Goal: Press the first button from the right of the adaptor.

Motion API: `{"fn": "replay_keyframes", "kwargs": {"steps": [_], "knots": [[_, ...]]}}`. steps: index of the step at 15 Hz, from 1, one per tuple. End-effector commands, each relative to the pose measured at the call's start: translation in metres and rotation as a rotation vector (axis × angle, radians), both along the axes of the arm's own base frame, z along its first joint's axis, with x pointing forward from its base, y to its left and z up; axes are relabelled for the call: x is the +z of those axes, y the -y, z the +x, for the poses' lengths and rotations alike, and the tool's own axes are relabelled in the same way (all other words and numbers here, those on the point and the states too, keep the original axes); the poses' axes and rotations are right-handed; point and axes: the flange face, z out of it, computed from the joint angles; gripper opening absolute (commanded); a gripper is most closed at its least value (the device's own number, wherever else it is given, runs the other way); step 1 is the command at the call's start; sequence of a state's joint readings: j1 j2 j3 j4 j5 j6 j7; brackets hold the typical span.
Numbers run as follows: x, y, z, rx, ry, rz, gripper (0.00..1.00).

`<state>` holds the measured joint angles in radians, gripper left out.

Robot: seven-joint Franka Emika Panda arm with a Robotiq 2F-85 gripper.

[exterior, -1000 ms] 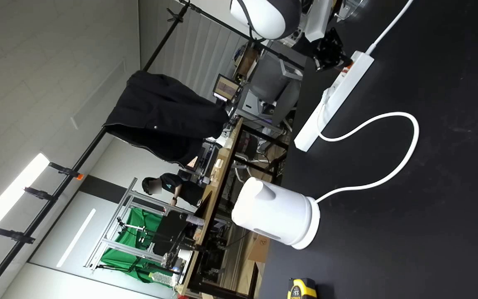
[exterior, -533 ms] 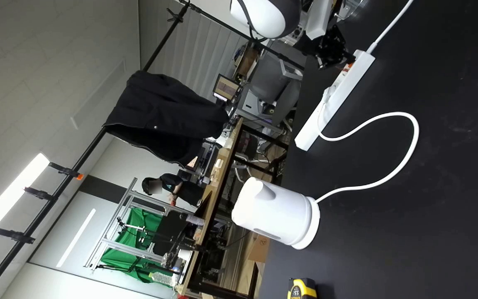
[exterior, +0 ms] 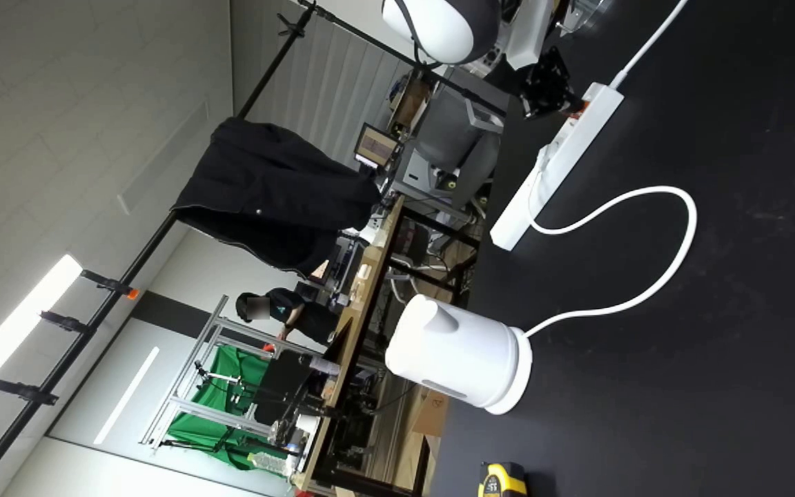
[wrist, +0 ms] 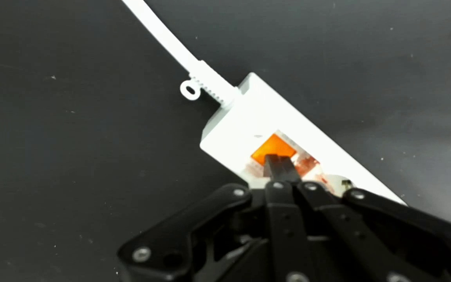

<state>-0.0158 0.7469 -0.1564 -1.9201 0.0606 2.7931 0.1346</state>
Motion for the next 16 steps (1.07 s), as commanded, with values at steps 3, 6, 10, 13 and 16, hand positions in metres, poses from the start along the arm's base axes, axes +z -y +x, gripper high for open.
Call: {"fn": "replay_keyframes", "kwargs": {"steps": [3,6,10,13,16], "knots": [[0.011,-0.001,-0.004,-0.012,0.008,0.024,0.00],[0.008,0.000,-0.005,-0.020,-0.025,0.022,0.00],[0.004,0.004,-0.005,-0.029,-0.035,0.026,0.00],[0.003,0.007,-0.005,-0.035,-0.032,0.026,0.00],[0.004,0.009,-0.004,-0.039,-0.030,0.029,0.00]]}}
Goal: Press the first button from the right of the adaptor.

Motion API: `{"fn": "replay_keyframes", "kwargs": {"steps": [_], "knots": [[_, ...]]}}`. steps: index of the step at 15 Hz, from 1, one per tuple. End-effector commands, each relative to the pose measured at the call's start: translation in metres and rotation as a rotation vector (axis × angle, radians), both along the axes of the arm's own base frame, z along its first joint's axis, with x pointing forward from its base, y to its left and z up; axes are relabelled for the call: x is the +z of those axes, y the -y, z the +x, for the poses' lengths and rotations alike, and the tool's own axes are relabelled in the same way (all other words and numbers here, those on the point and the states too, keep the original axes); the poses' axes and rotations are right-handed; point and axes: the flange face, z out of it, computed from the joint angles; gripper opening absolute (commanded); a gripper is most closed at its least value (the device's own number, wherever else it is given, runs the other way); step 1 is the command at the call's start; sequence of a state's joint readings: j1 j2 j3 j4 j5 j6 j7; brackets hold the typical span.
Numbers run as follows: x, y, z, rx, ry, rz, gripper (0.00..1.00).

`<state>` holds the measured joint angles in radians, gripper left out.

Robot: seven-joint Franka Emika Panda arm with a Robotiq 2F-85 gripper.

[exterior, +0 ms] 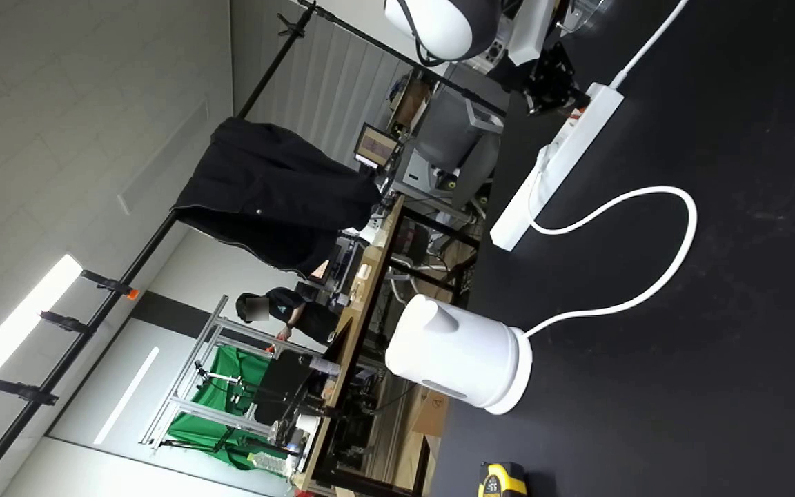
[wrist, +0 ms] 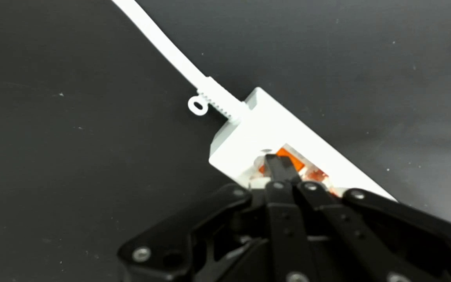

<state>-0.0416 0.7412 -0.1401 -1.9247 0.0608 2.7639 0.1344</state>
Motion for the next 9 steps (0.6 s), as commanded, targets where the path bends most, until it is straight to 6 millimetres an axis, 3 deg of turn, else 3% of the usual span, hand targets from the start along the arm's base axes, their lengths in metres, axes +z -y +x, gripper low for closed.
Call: {"fn": "replay_keyframes", "kwargs": {"steps": [1,9], "knots": [[0.0051,0.0042,0.0005,-0.024,-0.004,0.012,0.00],[0.0016,0.0034,0.0027,-0.029,-0.002,0.016,0.00]]}}
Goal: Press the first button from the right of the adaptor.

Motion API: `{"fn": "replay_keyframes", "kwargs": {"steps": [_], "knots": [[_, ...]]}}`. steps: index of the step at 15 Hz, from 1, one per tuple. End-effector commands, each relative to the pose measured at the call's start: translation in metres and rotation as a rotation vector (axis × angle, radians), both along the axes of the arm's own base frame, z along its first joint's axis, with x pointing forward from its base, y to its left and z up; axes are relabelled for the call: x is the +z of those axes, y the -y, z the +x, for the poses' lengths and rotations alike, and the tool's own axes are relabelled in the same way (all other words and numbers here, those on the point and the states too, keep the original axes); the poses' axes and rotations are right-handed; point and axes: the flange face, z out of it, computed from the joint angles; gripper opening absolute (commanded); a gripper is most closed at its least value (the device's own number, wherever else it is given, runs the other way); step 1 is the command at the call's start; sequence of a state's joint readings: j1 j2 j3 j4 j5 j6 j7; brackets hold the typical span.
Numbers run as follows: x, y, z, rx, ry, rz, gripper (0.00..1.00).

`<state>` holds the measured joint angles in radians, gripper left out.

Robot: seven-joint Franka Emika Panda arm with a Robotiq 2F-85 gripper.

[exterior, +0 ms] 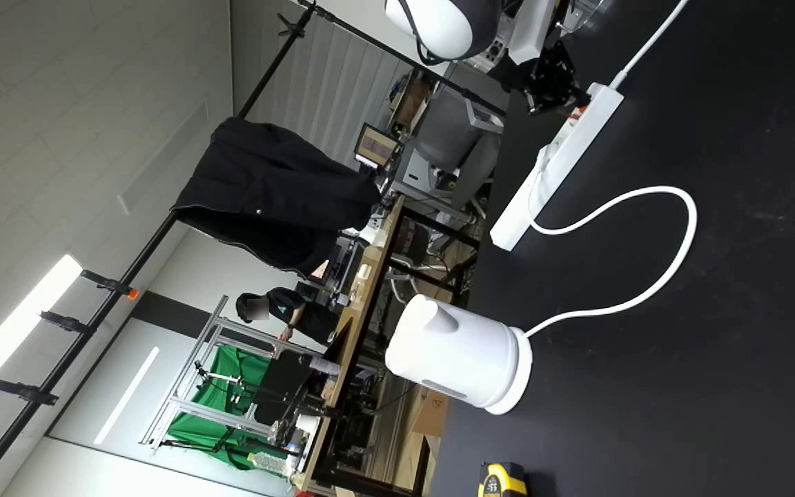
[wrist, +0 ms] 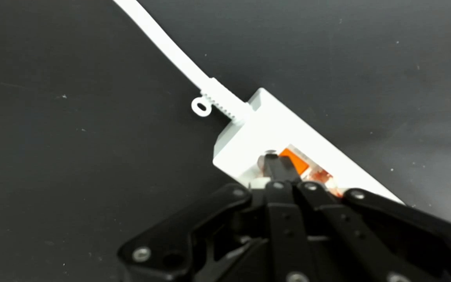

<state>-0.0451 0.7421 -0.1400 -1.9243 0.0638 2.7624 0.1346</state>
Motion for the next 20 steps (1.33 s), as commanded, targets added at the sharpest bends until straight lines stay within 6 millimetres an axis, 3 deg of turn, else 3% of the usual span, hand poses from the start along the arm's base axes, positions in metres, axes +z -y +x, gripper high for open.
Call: {"fn": "replay_keyframes", "kwargs": {"steps": [1,20], "knots": [[0.002,0.001,0.004,-0.021,0.004,0.014,0.00],[-0.051,0.014,0.019,-0.030,-0.123,0.055,0.00]]}}
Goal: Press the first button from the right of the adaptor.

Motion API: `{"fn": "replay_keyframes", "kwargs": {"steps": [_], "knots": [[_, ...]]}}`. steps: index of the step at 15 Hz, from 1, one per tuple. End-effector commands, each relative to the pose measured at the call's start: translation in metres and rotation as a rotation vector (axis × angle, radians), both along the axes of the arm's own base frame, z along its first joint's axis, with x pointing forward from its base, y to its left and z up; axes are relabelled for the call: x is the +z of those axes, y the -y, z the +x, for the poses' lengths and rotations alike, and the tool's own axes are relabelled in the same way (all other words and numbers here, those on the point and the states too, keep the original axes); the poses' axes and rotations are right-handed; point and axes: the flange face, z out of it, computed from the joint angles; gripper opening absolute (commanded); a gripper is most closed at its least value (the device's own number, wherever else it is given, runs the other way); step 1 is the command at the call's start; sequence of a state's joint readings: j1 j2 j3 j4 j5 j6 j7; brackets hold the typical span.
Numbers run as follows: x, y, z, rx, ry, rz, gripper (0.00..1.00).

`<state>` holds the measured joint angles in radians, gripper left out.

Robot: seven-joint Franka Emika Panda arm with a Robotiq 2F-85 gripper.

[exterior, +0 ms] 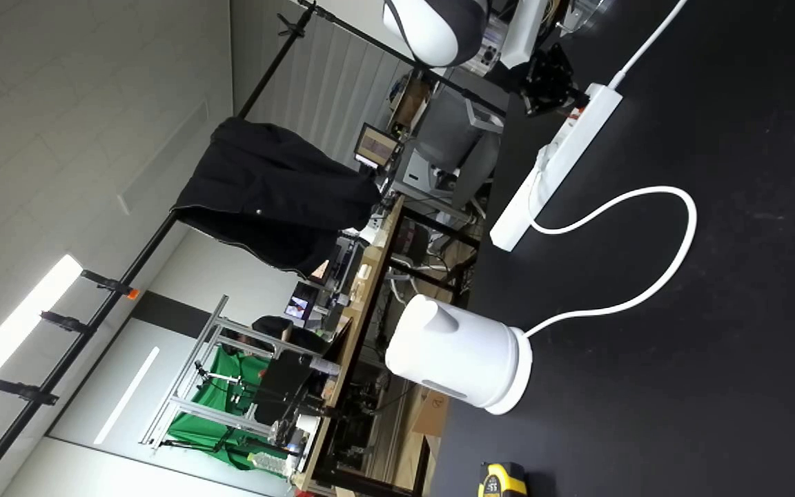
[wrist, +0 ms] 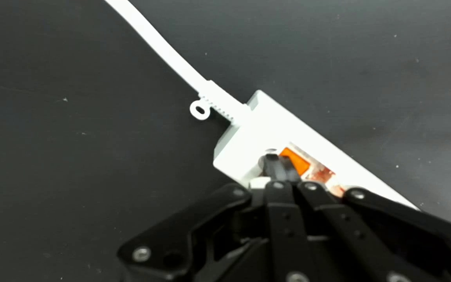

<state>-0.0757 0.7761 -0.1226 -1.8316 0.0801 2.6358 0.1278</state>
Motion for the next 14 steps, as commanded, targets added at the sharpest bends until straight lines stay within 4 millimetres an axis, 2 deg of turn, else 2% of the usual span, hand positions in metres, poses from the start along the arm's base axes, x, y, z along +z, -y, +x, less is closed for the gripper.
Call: {"fn": "replay_keyframes", "kwargs": {"steps": [1,14], "knots": [[-0.053,0.006,0.006,-0.006,-0.063,0.016,0.00],[-0.058,0.014,0.017,0.037,-0.140,0.067,0.00]]}}
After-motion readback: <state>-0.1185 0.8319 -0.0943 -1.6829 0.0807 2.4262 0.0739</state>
